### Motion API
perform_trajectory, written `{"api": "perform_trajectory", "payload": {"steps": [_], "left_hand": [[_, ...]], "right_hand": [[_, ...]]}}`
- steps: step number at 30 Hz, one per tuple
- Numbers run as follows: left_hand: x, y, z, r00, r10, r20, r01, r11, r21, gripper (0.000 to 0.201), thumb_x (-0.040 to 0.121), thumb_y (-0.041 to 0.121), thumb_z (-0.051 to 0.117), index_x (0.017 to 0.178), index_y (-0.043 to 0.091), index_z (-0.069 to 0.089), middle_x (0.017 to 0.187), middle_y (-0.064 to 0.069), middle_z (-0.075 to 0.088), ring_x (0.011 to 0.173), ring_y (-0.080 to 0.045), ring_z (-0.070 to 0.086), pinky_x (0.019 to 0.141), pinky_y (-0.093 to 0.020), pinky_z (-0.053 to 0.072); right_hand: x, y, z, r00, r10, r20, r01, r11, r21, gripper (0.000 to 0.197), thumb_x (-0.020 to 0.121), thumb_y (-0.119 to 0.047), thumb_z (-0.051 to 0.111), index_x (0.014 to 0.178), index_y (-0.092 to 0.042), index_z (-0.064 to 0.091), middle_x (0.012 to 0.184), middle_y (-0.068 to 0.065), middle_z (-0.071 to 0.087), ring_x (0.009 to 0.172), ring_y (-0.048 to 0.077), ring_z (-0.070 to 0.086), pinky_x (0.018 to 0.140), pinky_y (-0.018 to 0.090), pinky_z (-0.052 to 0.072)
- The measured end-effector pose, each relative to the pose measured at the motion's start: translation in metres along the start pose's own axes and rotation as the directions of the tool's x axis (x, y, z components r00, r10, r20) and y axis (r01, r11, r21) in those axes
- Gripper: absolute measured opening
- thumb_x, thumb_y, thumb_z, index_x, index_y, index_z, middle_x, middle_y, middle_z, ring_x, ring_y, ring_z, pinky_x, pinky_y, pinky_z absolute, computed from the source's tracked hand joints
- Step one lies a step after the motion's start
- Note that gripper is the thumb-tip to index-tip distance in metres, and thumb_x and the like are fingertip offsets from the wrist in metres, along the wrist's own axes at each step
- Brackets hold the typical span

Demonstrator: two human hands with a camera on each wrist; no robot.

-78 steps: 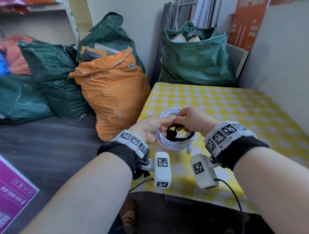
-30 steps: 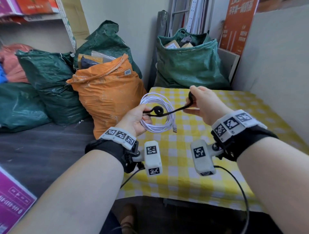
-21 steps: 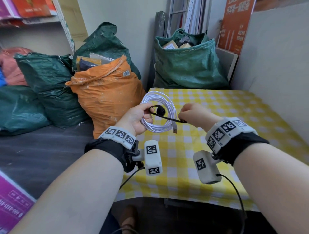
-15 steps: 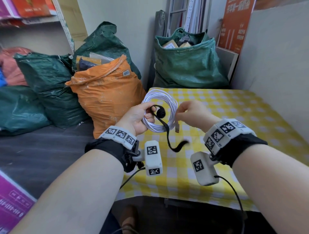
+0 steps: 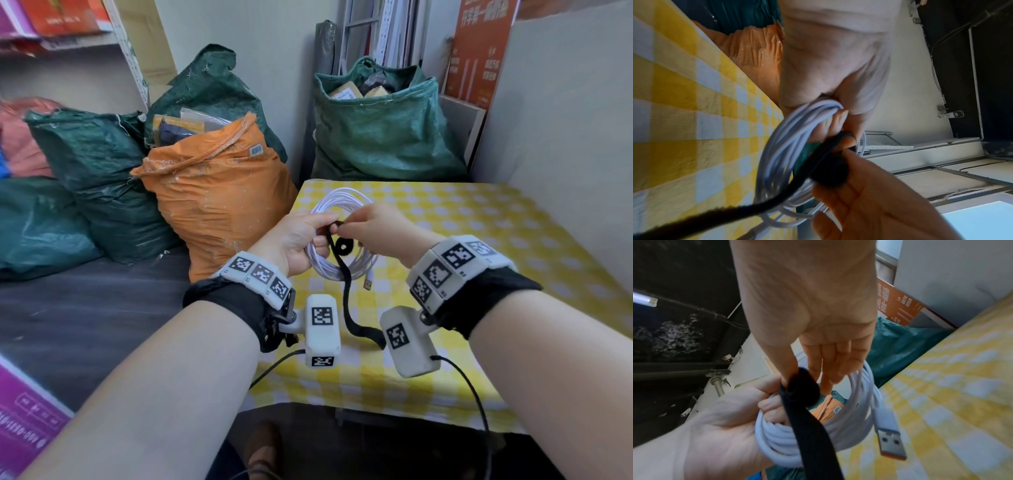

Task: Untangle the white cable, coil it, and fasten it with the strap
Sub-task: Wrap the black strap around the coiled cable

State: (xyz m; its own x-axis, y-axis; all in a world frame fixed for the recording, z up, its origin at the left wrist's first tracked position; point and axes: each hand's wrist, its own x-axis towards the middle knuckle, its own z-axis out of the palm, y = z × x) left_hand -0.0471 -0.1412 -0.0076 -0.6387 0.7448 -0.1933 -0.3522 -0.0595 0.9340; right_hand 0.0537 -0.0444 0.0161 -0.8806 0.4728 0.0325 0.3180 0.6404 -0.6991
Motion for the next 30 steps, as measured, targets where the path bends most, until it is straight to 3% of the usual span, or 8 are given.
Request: {"api": "perform_trajectory", "payload": {"steps": [7,10,14,17,19,23,26,30], "left_hand": [[0.001,0.0,-0.011,0.998,-0.007,-0.064,0.007,1.0,-0.005,0.014,0.098,0.012,0.045,0.085,0.012,0.047,0.044,0.003,0.044,0.029,-0.004,0.027,0.033,-0.015,0.021],[0.001,-0.001,-0.017,0.997,-0.037,-0.074,0.038,0.999,0.022,0.016,0.099,0.012,0.042,0.084,0.013,0.045,0.044,0.002,0.044,0.029,-0.004,0.027,0.032,-0.014,0.021],[-0.001,-0.002,-0.017,0.995,-0.069,-0.072,0.072,0.997,0.029,0.015,0.099,0.014,0.045,0.085,0.011,0.049,0.05,0.0,0.05,0.03,-0.004,0.027,0.033,-0.015,0.021],[-0.002,-0.001,-0.017,0.993,-0.097,-0.069,0.101,0.993,0.061,0.014,0.097,0.015,0.05,0.084,0.01,0.053,0.065,-0.005,0.062,0.031,-0.003,0.027,0.033,-0.015,0.021],[-0.002,0.0,-0.018,0.989,-0.125,-0.078,0.132,0.987,0.091,0.012,0.095,0.016,0.053,0.084,0.012,0.054,0.075,-0.008,0.064,0.031,-0.003,0.026,0.034,-0.015,0.021],[-0.004,0.0,-0.021,0.986,-0.136,-0.094,0.15,0.977,0.153,0.03,0.092,0.031,0.058,0.071,0.015,0.045,0.054,0.0,0.049,0.031,-0.004,0.027,0.033,-0.014,0.023],[-0.006,0.0,-0.019,0.981,-0.183,-0.058,0.191,0.957,0.22,0.04,0.092,0.047,0.05,0.069,0.016,0.04,0.044,0.006,0.036,0.031,-0.004,0.026,0.033,-0.013,0.023],[-0.01,0.004,-0.016,0.978,-0.205,-0.031,0.204,0.93,0.307,0.037,0.096,0.043,0.046,0.075,0.013,0.044,0.041,0.008,0.031,0.03,-0.004,0.024,0.032,-0.014,0.021]], "right_hand": [[-0.003,0.011,-0.012,0.999,0.039,0.016,-0.042,0.858,0.511,0.019,0.085,-0.032,0.066,0.075,-0.017,0.063,0.077,-0.002,0.062,0.078,0.014,0.053,0.073,0.026,0.043],[-0.001,0.012,-0.018,0.998,0.034,0.048,-0.057,0.744,0.666,0.035,0.092,-0.04,0.054,0.066,-0.017,0.053,0.075,-0.002,0.063,0.074,0.015,0.055,0.074,0.026,0.043],[-0.003,0.008,-0.02,0.999,-0.026,0.046,-0.021,0.609,0.793,0.031,0.098,-0.028,0.043,0.074,-0.016,0.058,0.074,-0.004,0.061,0.067,0.012,0.051,0.07,0.024,0.04],[0.0,0.004,-0.02,0.996,0.035,-0.084,0.054,0.513,0.857,0.025,0.097,-0.021,0.047,0.078,-0.013,0.061,0.076,0.0,0.061,0.063,0.011,0.048,0.065,0.022,0.04],[0.001,0.002,-0.026,0.949,0.158,-0.271,0.182,0.429,0.885,0.022,0.095,-0.017,0.052,0.077,-0.009,0.063,0.077,0.005,0.061,0.059,0.011,0.048,0.058,0.02,0.04],[0.001,0.002,-0.041,0.796,0.286,-0.533,0.287,0.597,0.749,0.014,0.092,-0.02,0.058,0.079,-0.015,0.062,0.075,-0.003,0.056,0.07,0.009,0.054,0.065,0.019,0.048],[0.004,0.001,-0.04,0.826,0.23,-0.515,0.176,0.763,0.622,0.016,0.088,-0.021,0.06,0.073,-0.019,0.061,0.07,-0.004,0.053,0.067,0.009,0.05,0.066,0.024,0.047],[0.005,0.001,-0.029,0.906,0.149,-0.397,0.043,0.899,0.436,0.021,0.087,-0.019,0.06,0.066,-0.016,0.06,0.065,0.005,0.053,0.06,0.015,0.046,0.055,0.027,0.043]]}}
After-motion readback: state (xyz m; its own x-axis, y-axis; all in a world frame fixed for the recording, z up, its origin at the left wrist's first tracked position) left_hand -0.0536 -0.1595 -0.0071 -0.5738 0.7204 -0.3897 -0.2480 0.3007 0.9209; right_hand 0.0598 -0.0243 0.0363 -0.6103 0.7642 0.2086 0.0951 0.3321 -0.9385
